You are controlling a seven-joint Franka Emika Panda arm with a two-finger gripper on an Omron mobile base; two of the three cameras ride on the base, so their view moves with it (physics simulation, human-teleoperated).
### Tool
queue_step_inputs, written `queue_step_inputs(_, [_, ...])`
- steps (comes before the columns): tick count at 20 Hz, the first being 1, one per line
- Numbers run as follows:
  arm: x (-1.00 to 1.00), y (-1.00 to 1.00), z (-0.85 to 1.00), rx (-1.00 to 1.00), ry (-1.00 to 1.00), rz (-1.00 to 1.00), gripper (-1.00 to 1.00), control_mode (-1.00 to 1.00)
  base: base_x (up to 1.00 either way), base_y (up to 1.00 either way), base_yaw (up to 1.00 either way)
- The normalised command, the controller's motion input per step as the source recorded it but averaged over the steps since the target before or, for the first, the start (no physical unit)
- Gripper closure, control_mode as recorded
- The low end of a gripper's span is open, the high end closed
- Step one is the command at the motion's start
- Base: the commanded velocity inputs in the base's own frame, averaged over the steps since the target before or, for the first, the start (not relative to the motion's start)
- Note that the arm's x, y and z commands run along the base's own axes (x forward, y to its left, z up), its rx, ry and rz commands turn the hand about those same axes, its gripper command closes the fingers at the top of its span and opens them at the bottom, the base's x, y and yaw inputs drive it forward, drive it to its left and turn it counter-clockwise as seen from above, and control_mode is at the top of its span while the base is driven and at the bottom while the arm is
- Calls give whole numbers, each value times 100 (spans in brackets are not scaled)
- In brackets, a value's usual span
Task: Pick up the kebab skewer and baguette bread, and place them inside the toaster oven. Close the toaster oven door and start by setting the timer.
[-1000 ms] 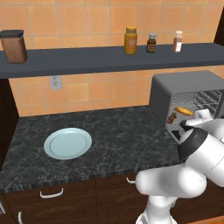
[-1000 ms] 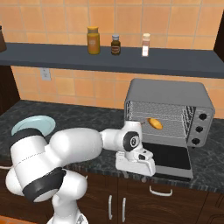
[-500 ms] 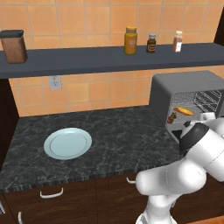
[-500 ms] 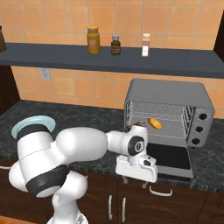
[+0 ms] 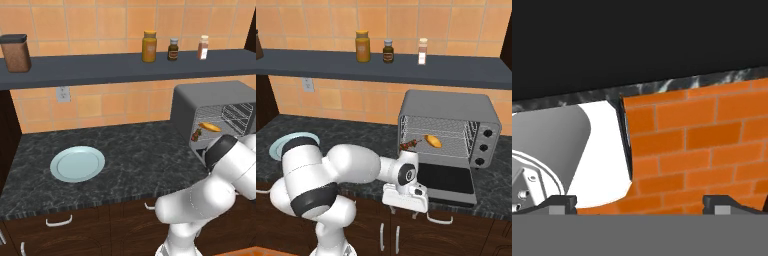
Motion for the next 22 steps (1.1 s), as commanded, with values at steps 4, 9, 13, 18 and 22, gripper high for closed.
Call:
queue_step_inputs(4, [64, 0, -19, 0, 0, 2, -100, -100, 0, 0, 0])
queue_step_inputs(9, [52, 0, 14, 2, -5, 1, -100, -100, 0, 0, 0])
queue_step_inputs(13, [75, 9, 63, 3, -18, 0, -100, -100, 0, 0, 0])
queue_step_inputs(18, [89, 18, 62, 1, -24, 0, -100, -100, 0, 0, 0])
queue_step_inputs(22, [100, 32, 49, 0, -23, 0, -100, -100, 0, 0, 0])
